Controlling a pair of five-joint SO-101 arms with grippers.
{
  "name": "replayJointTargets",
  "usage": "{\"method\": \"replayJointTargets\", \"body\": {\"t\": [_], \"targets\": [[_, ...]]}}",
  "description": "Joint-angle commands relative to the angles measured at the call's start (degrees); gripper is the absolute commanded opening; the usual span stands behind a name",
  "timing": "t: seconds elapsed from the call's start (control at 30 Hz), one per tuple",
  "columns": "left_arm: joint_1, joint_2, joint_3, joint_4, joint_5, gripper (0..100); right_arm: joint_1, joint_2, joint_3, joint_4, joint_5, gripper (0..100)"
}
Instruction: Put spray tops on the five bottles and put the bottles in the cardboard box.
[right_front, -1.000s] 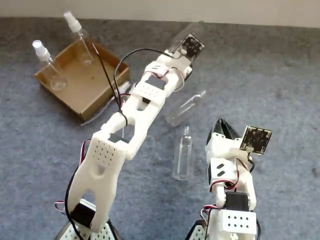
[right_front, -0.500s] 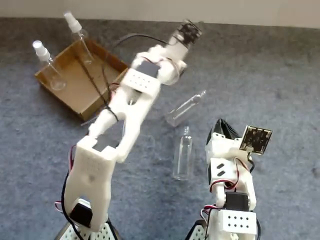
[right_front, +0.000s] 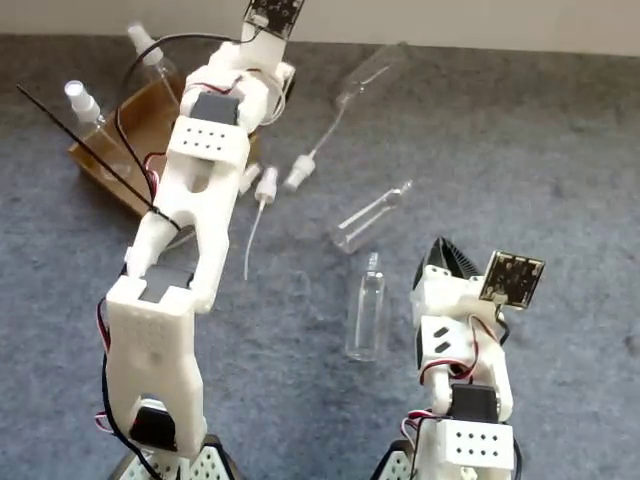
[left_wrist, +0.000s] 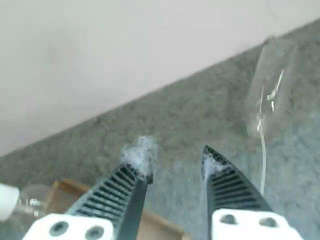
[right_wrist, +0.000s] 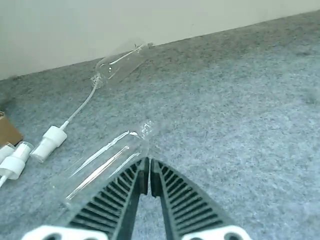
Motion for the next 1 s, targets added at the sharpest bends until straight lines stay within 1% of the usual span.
{"method": "replayJointTargets", "body": {"t": [0.0, 0.07, 0.13, 0.2, 0.27, 0.5, 0.67, 0.97], "targets": [[-0.92, 3.56, -2.59, -18.2, 0.7, 12, -0.57, -0.75, 2.95, -1.27, -0.44, 0.4], [-1.36, 7.34, -2.59, -28.22, 0.7, 12, -0.57, -0.75, 2.95, -1.27, -0.44, 0.4], [-1.27, 11.03, -2.59, -36.4, 0.7, 12, -0.57, -0.75, 2.95, -1.27, -0.44, 0.4], [-0.48, 14.29, -2.59, -41.05, 0.7, 12, -0.57, -0.75, 2.95, -1.27, -0.44, 0.4], [0.22, 17.1, -2.59, -42.81, 0.7, 12, -0.57, -0.75, 2.95, -1.27, -0.44, 0.4], [1.45, 22.81, -2.59, -42.37, 0.62, 12, -0.57, -0.75, 2.95, -1.27, -0.44, 0.4], [2.15, 23.34, -2.59, -38.33, -3.96, 12, -0.57, -0.75, 2.95, -1.27, -0.44, 0.4], [2.15, 23.34, -2.33, -32.53, -4.57, 12, -0.57, -0.75, 2.95, -1.27, -0.44, 0.4]]}}
